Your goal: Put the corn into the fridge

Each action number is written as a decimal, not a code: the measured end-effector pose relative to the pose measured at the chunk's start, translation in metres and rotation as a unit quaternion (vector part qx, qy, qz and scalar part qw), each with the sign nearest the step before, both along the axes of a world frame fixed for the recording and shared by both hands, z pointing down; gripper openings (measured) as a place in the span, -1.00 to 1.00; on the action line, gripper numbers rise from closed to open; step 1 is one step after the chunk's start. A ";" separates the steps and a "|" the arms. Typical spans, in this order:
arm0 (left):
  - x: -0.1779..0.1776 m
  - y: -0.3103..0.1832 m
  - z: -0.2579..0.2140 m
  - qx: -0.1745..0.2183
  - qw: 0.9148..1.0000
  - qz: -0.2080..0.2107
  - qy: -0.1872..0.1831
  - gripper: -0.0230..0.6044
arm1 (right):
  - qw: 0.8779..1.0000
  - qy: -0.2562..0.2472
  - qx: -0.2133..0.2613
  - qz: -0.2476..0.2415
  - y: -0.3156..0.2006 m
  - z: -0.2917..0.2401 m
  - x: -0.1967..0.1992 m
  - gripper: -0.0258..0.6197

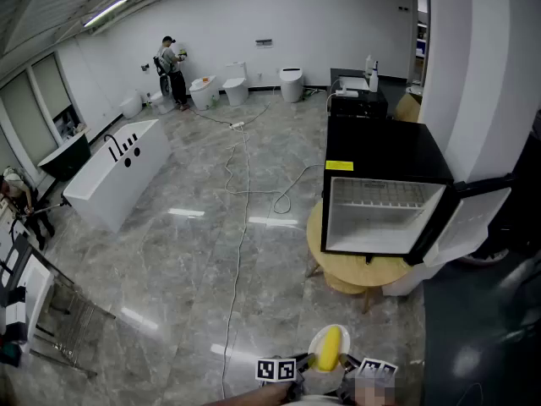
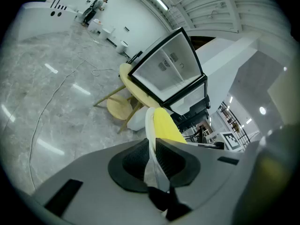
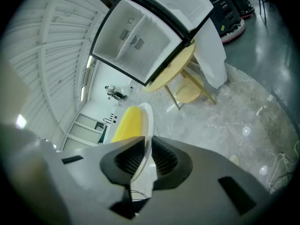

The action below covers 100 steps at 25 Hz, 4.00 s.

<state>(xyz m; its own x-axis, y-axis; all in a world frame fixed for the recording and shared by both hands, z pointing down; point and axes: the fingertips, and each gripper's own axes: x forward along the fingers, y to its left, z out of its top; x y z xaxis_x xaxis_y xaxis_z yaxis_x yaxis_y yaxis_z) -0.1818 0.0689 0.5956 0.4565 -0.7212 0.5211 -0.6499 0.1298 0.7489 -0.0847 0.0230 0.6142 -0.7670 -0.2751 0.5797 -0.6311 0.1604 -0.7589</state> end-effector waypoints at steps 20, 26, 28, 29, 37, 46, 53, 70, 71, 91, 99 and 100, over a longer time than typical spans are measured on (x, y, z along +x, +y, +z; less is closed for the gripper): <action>0.156 0.110 -0.016 0.013 1.000 0.010 0.002 -0.77 | 0.997 0.029 0.068 -0.004 0.107 -0.032 0.155 -0.76; 0.159 0.121 -0.020 0.020 1.000 0.000 -0.005 -0.77 | 0.997 0.030 0.071 -0.015 0.115 -0.035 0.158 -0.76; 0.157 0.123 -0.022 0.027 1.000 -0.003 -0.008 -0.77 | 0.997 0.029 0.075 -0.019 0.115 -0.035 0.157 -0.76; 0.155 0.123 -0.024 0.031 0.999 -0.006 -0.010 -0.77 | 0.996 0.028 0.079 -0.020 0.113 -0.036 0.155 -0.76; 0.156 0.129 -0.030 0.037 0.999 -0.009 -0.017 -0.77 | 0.996 0.023 0.081 -0.026 0.120 -0.043 0.152 -0.76; 0.163 0.126 -0.024 0.036 0.999 -0.007 -0.018 -0.77 | 0.997 0.021 0.078 -0.021 0.119 -0.038 0.158 -0.76; 0.163 0.126 -0.025 0.036 0.999 -0.003 -0.023 -0.77 | 0.997 0.017 0.075 -0.014 0.120 -0.037 0.159 -0.76; 0.166 0.129 -0.018 0.028 0.999 0.002 -0.018 -0.77 | 0.998 0.017 0.068 0.001 0.128 -0.032 0.164 -0.76; 0.165 0.132 -0.018 0.028 0.999 0.003 -0.019 -0.77 | 0.998 0.017 0.068 0.002 0.131 -0.032 0.164 -0.76; 0.167 0.122 -0.023 0.030 0.999 0.006 -0.028 -0.77 | 0.997 0.006 0.071 0.008 0.122 -0.034 0.166 -0.76; 0.168 0.112 -0.020 0.029 0.999 0.015 -0.023 -0.77 | 0.997 0.011 0.071 0.016 0.114 -0.033 0.168 -0.76; 0.168 0.111 -0.020 0.029 0.999 0.016 -0.022 -0.77 | 0.997 0.012 0.071 0.017 0.113 -0.032 0.168 -0.76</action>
